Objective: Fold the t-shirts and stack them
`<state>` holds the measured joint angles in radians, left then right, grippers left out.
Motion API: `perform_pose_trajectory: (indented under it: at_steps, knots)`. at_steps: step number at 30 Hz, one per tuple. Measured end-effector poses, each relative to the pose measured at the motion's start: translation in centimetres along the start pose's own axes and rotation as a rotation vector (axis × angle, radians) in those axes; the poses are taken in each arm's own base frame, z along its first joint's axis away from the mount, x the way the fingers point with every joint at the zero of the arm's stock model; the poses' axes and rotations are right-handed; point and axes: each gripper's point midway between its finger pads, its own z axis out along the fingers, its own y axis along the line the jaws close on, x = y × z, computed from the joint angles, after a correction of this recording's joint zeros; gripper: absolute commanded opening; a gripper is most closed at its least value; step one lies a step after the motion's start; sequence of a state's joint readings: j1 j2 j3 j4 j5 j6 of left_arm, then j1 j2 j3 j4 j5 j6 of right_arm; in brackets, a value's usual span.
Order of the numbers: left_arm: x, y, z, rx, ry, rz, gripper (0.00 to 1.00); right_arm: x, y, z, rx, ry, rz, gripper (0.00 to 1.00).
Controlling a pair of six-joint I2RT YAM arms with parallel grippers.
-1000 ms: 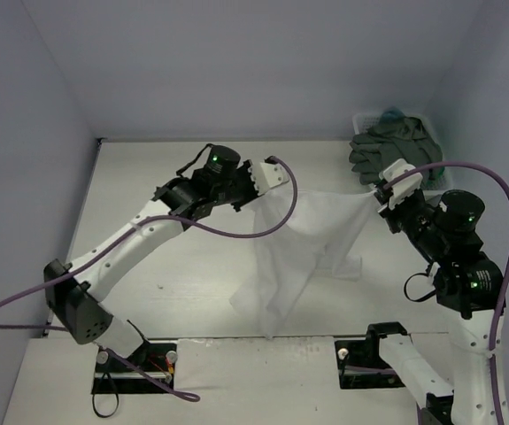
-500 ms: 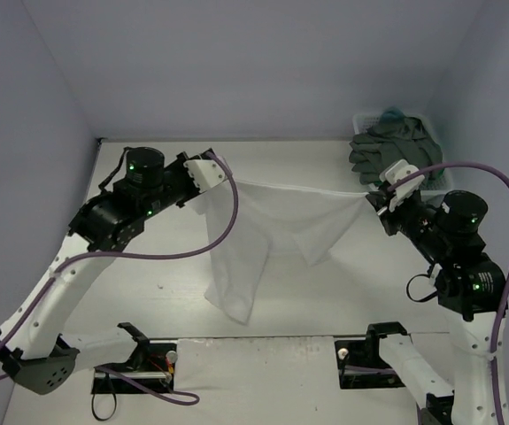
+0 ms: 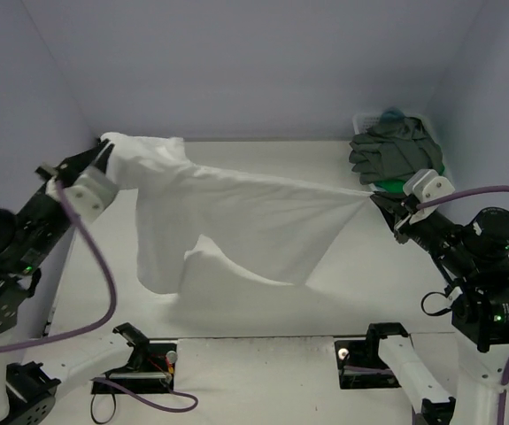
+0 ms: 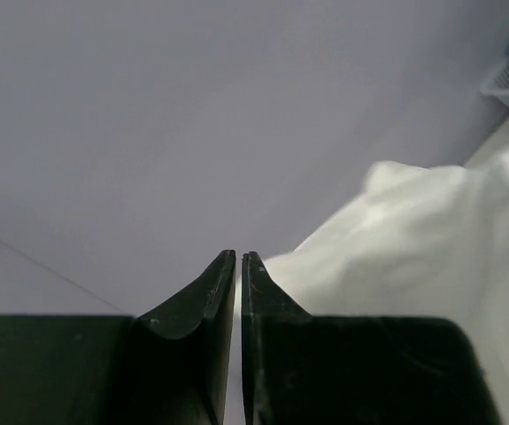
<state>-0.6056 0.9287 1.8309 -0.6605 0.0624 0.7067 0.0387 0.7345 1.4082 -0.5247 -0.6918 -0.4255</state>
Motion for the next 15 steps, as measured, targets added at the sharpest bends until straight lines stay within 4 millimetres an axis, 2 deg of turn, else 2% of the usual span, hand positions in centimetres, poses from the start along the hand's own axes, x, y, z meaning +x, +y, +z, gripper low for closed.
perform_pose_trajectory:
  at_steps: [5,7,9,12,15]
  knots:
    - [-2.6,2.8,-5.2,-0.1,-0.095,-0.014,0.05,-1.3,0.0,-0.5,0.005,-0.027,-0.016,0.0]
    - [-3.0,3.1,-7.2,-0.124,-0.121,-0.027,0.05,-1.6,-0.1,-0.6,0.006,-0.034,-0.02,0.0]
    - [-2.7,2.6,-8.2,-0.127,-0.128,-0.04,0.05,-1.7,-0.1,-0.6,0.006,-0.036,-0.021,0.0]
    - [-0.1,-0.2,-7.4,-0.063,-0.075,-0.064,0.05,-1.0,0.0,-0.2,-0.007,-0.024,-0.012,0.0]
    - [4.3,-5.5,-4.4,0.086,0.033,-0.094,0.07,1.4,0.4,0.8,-0.029,0.022,0.017,0.0]
